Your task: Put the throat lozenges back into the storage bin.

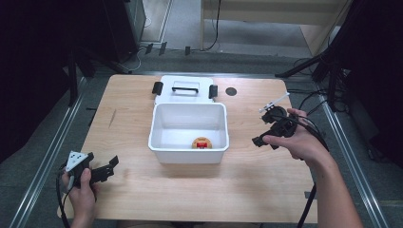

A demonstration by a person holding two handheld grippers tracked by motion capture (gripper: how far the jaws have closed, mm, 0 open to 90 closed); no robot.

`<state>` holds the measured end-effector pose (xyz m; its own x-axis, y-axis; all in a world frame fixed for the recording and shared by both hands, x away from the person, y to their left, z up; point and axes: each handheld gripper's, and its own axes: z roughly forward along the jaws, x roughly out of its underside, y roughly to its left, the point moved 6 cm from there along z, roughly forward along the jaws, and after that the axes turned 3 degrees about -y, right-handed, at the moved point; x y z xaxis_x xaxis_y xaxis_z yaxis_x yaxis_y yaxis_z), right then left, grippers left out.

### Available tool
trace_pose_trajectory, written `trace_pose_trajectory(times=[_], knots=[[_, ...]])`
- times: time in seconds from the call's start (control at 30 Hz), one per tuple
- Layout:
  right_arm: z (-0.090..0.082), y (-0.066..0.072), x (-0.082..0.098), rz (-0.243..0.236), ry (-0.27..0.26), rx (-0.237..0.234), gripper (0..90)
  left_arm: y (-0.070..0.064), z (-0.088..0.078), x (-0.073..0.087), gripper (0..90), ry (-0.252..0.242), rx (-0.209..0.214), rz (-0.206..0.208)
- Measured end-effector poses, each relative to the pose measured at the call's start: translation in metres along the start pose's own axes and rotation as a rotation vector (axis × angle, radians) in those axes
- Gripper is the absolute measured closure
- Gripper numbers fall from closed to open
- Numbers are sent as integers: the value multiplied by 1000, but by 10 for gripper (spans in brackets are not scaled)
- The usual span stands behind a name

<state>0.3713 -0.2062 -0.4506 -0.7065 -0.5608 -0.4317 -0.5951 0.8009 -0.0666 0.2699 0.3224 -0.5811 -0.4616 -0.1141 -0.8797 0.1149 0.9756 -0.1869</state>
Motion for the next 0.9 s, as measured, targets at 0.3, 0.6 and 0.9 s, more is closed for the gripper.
trace_pose_trajectory(times=[0.3,0.6,0.9], knots=[[13,-20,43,118,-98,32,16,0,0,0,0,-4,1,-2],[29,-29,94,199,-183,41,17,0,0,0,0,-6,0,-1],[44,-27,137,282,-308,54,27,0,0,0,0,-9,-4,-1]])
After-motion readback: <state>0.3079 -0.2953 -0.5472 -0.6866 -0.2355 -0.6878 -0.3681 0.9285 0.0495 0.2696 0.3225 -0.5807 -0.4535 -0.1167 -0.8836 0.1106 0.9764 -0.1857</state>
